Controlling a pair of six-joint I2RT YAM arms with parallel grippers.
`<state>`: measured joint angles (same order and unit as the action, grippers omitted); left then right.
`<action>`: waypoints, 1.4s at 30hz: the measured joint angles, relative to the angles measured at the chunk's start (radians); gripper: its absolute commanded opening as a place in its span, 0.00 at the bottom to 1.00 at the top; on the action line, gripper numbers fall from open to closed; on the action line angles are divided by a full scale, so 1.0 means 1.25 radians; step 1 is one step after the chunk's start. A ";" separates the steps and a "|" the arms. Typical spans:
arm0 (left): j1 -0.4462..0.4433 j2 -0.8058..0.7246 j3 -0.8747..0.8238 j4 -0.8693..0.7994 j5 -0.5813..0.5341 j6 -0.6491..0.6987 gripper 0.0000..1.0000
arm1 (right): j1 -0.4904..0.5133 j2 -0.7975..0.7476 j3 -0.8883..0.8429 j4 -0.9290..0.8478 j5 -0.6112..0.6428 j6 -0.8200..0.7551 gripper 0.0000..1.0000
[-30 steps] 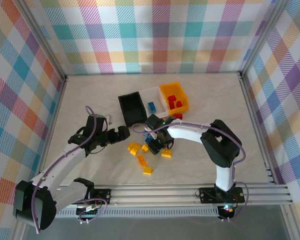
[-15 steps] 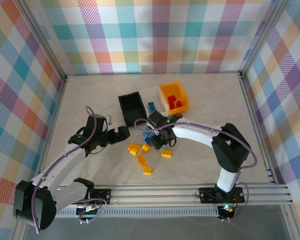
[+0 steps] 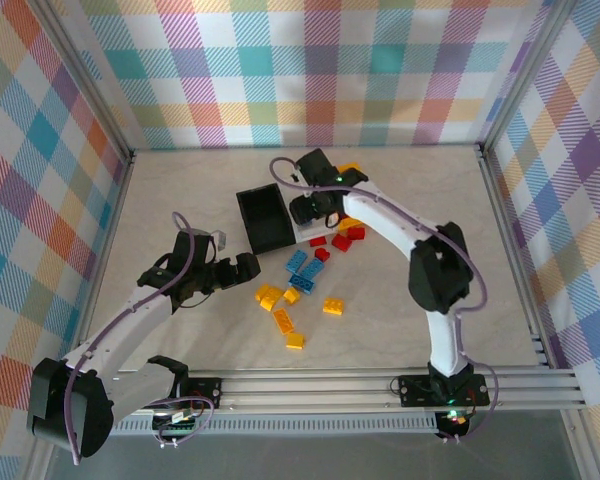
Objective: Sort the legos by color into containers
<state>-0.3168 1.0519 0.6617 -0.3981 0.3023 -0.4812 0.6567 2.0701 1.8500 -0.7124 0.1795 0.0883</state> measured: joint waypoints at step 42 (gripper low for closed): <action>0.000 0.070 0.008 0.004 0.019 0.016 0.99 | 0.023 -0.274 -0.451 0.049 -0.149 0.123 0.77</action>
<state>-0.3168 1.1397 0.6720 -0.3931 0.3256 -0.4610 0.6861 1.7271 1.2865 -0.6514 -0.0067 0.2424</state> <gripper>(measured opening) 0.990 0.772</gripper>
